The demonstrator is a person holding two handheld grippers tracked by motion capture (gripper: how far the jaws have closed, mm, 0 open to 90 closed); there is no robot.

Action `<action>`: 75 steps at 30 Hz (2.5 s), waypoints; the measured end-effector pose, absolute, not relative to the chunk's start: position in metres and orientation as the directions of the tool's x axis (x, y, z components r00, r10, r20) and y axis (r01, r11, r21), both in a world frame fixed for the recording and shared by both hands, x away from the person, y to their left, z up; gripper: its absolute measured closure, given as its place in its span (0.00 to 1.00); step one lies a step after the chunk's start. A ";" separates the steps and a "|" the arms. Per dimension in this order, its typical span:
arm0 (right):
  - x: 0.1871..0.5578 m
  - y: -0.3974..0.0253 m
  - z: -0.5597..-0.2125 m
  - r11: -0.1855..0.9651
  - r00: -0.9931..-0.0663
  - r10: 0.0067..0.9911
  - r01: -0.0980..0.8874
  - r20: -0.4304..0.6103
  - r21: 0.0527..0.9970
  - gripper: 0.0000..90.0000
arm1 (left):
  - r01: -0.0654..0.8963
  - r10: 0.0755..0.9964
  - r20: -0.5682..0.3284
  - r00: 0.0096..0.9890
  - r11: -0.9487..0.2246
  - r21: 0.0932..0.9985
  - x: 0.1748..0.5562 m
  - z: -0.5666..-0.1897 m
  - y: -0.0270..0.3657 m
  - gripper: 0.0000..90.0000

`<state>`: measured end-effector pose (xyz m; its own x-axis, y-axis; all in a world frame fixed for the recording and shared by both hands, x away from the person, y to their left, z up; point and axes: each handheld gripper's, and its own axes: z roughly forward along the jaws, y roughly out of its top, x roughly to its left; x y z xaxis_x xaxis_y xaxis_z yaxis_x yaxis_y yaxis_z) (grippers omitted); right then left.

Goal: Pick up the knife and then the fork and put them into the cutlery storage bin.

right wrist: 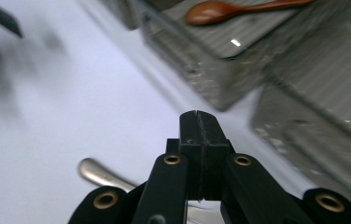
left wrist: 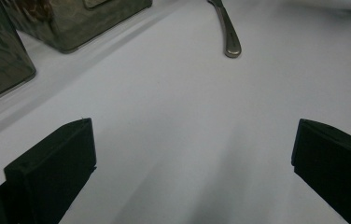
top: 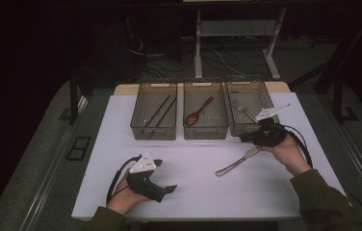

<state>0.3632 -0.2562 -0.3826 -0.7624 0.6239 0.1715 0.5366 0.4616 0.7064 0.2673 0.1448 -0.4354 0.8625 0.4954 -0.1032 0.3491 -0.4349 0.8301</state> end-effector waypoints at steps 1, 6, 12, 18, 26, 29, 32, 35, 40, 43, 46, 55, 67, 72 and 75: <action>0.361 -0.251 -0.385 0.470 -0.767 0.617 0.537 0.174 0.700 0.99 | 0.350 0.496 -0.104 0.862 -0.435 0.830 0.267 -0.436 0.145 0.00; 0.353 -0.229 -0.398 0.513 -0.798 0.575 0.524 0.181 0.680 0.99 | 0.350 0.495 -0.105 0.862 -0.434 0.830 0.267 -0.436 0.145 0.00; 0.343 -0.204 -0.414 0.574 -0.833 0.523 0.502 0.182 0.647 0.99 | 0.352 0.497 -0.105 0.862 -0.434 0.829 0.267 -0.436 0.145 0.00; 0.337 -0.185 -0.428 0.636 -0.857 0.484 0.484 0.178 0.600 0.99 | 0.352 0.496 -0.105 0.862 -0.435 0.829 0.267 -0.436 0.145 0.00; 0.335 -0.172 -0.436 0.676 -0.870 0.461 0.473 0.177 0.565 0.99 | 0.352 0.494 -0.107 0.863 -0.434 0.829 0.267 -0.436 0.145 0.00; 0.334 -0.171 -0.437 0.686 -0.875 0.454 0.465 0.170 0.559 0.99 | 0.351 0.494 -0.107 0.863 -0.435 0.829 0.267 -0.436 0.145 0.00; 0.333 -0.171 -0.437 0.685 -0.873 0.455 0.468 0.172 0.558 0.99 | 0.351 0.492 -0.106 0.864 -0.437 0.828 0.267 -0.436 0.145 0.00; 0.332 -0.173 -0.437 0.691 -0.878 0.448 0.460 0.168 0.558 0.99 | 0.349 0.490 -0.105 0.865 -0.438 0.829 0.267 -0.436 0.145 0.00; 0.325 -0.177 -0.437 0.694 -0.879 0.444 0.459 0.173 0.555 0.99 | 0.349 0.489 -0.107 0.866 -0.438 0.828 0.267 -0.436 0.145 0.00; 0.321 -0.179 -0.437 0.702 -0.882 0.439 0.456 0.171 0.548 0.99 | 0.349 0.488 -0.107 0.866 -0.438 0.829 0.267 -0.436 0.144 0.00; 0.316 -0.181 -0.436 0.708 -0.882 0.438 0.456 0.172 0.538 0.99 | 0.349 0.488 -0.108 0.866 -0.437 0.829 0.267 -0.436 0.144 0.00; 0.309 -0.187 -0.434 0.720 -0.884 0.436 0.454 0.167 0.525 0.99 | 0.350 0.485 -0.111 0.867 -0.437 0.828 0.266 -0.436 0.144 0.00; 0.295 -0.200 -0.433 0.742 -0.881 0.443 0.466 0.168 0.482 0.99 | 0.350 0.484 -0.110 0.868 -0.439 0.827 0.266 -0.436 0.144 0.00; 0.287 -0.212 -0.431 0.754 -0.878 0.449 0.472 0.167 0.456 0.99 | 0.350 0.483 -0.110 0.869 -0.442 0.826 0.266 -0.436 0.143 0.00; 0.284 -0.220 -0.430 0.757 -0.875 0.456 0.478 0.165 0.444 0.99 | 0.348 0.481 -0.109 0.870 -0.443 0.826 0.266 -0.436 0.143 0.00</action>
<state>0.2842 -0.2205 -0.4305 -0.8748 0.4555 0.1650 0.4782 0.7575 0.4444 0.2662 0.1429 -0.4363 0.8698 0.4812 -0.1089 0.3485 -0.4429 0.8261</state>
